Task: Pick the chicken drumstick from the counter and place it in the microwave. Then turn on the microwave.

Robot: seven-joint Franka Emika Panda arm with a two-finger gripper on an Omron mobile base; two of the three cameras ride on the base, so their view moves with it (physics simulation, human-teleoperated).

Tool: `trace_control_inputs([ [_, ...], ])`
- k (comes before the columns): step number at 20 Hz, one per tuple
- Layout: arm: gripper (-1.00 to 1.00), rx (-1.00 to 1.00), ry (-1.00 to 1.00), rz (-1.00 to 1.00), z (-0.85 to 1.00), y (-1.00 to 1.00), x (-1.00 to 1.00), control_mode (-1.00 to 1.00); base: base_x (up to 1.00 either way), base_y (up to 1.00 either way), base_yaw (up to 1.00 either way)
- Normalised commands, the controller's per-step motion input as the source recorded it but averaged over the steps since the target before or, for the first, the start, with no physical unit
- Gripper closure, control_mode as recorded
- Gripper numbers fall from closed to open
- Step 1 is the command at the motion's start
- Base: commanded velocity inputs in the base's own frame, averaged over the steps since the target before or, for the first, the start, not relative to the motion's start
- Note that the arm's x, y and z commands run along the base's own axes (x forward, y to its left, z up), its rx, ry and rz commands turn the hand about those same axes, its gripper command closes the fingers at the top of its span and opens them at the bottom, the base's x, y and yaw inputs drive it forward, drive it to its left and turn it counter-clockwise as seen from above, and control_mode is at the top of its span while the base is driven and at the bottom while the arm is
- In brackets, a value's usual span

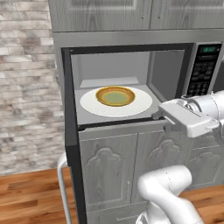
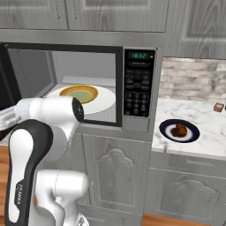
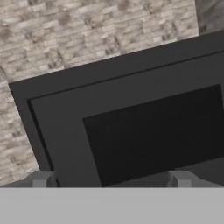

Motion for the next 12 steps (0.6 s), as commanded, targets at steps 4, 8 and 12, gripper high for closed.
trace_control_inputs([
  [4,-1.0,0.0,0.0,-0.26,0.0,-0.59,-0.12,-1.0,0.0,0.0,0.0],
  [8,-1.0,0.0,0.0,-0.36,0.0,-0.58,-0.23,-1.0,0.0,0.0,0.0],
  [12,-1.0,0.0,0.0,-0.41,0.0,-0.46,-0.19,-1.0,0.0,0.0,0.0],
])
